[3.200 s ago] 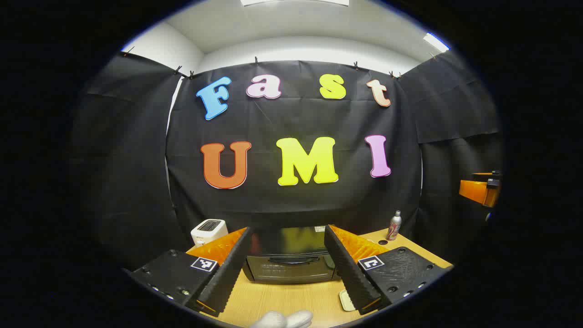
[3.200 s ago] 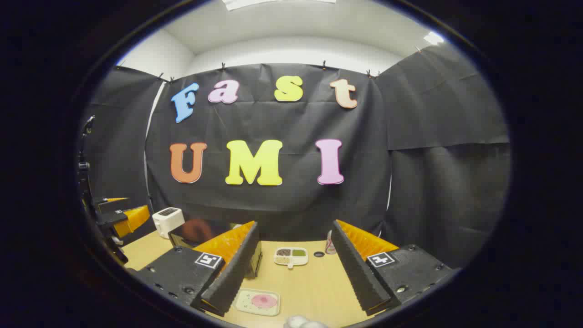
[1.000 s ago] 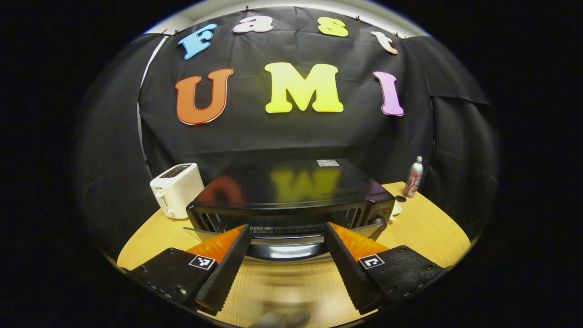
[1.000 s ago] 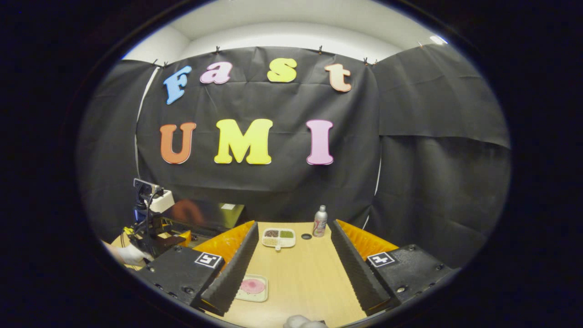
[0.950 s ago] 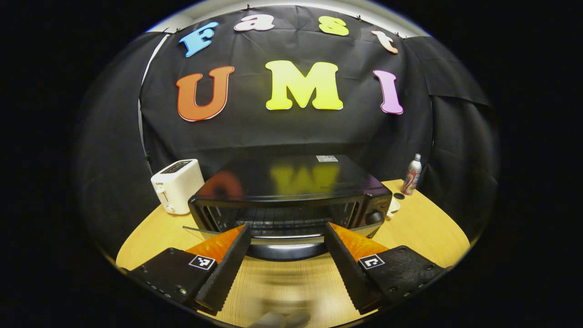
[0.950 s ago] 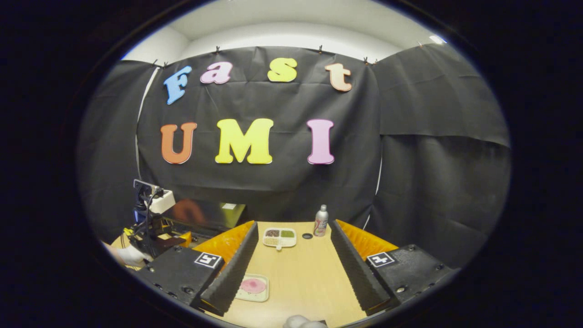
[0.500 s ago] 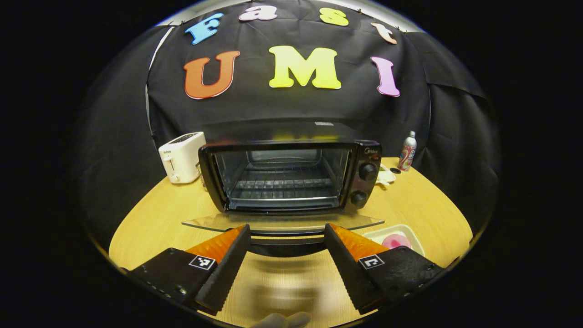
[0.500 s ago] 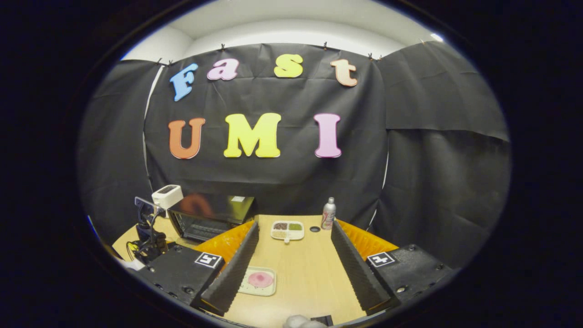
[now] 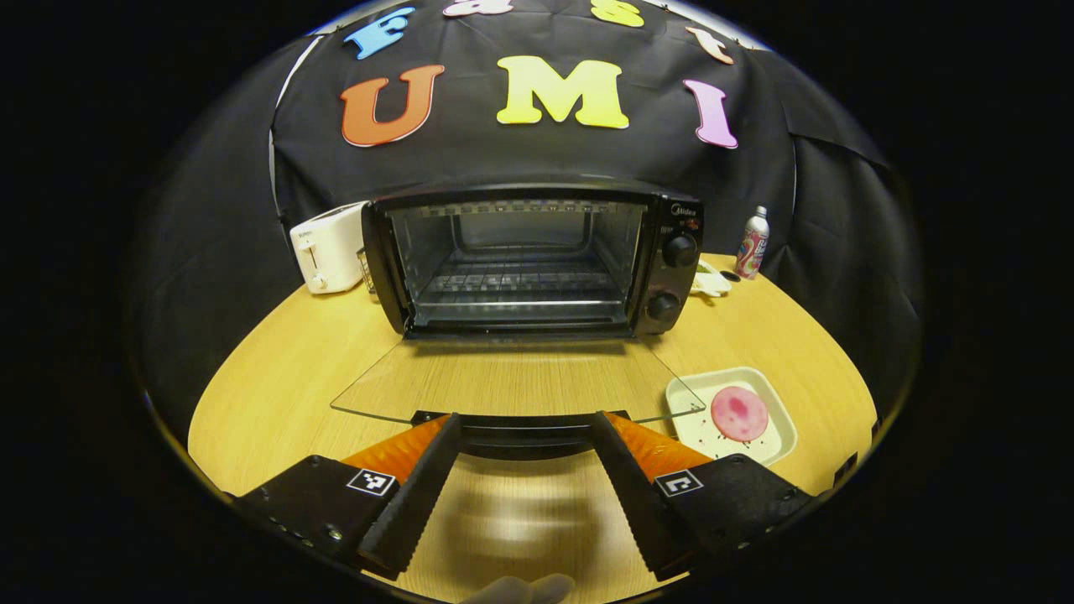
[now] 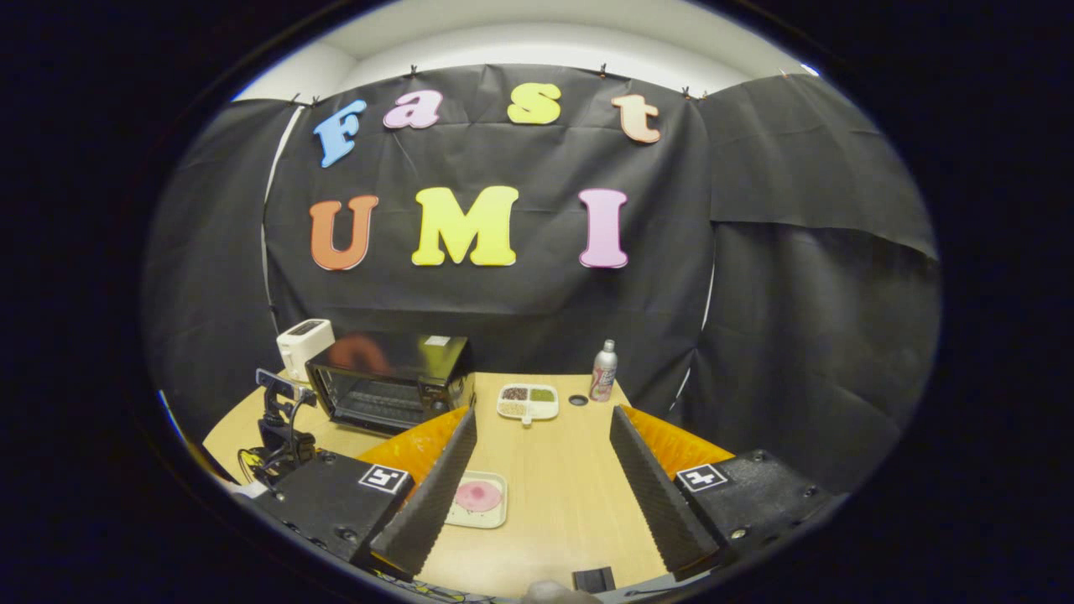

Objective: Open the electric oven with the left hand, put the food in, and close the electric oven.

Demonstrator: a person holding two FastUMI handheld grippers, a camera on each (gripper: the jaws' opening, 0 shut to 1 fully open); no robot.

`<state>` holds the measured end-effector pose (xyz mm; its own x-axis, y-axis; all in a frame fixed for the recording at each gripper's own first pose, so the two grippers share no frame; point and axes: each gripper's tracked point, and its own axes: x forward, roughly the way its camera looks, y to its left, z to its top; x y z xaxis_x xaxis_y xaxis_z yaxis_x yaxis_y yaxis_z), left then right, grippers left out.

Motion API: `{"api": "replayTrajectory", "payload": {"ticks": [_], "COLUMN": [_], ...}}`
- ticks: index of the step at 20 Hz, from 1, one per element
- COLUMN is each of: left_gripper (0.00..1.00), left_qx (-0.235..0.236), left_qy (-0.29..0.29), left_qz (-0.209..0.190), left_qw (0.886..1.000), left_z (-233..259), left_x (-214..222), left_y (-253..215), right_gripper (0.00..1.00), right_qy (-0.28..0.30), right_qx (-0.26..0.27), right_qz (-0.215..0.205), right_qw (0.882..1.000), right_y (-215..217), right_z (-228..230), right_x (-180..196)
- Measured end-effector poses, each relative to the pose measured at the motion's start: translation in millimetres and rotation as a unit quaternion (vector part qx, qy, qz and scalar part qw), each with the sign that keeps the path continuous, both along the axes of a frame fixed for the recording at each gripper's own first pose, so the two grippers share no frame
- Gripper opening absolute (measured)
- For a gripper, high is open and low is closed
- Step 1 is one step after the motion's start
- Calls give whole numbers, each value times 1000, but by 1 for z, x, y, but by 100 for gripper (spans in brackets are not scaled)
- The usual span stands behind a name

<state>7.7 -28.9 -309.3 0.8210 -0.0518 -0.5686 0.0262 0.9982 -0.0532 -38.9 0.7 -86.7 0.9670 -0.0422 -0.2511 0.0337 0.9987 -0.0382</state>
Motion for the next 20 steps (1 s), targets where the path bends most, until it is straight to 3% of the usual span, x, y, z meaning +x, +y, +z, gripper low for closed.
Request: {"api": "replayTrajectory", "payload": {"ticks": [6,9,14,15,20], "left_gripper": [96,96,96,96,96], "left_qx": [-13,-9,-18,-16,-11], "left_qy": [50,50,21,9,-51], "left_qz": [7,3,1,0,17], "left_qw": [999,999,1000,1000,999], "left_z": [-25,-24,0,11,79], "left_x": [-3,-3,-9,-10,-26], "left_y": [4,4,10,12,28], "right_gripper": [100,96,98,91,74], "right_qy": [27,47,132,155,266], "right_qx": [1,-2,10,19,39], "right_qz": [-4,2,25,33,73], "right_qw": [1000,999,991,987,960], "right_y": [2,3,7,11,23], "right_z": [-25,-44,-112,-132,-230], "right_x": [2,5,28,36,65]}}
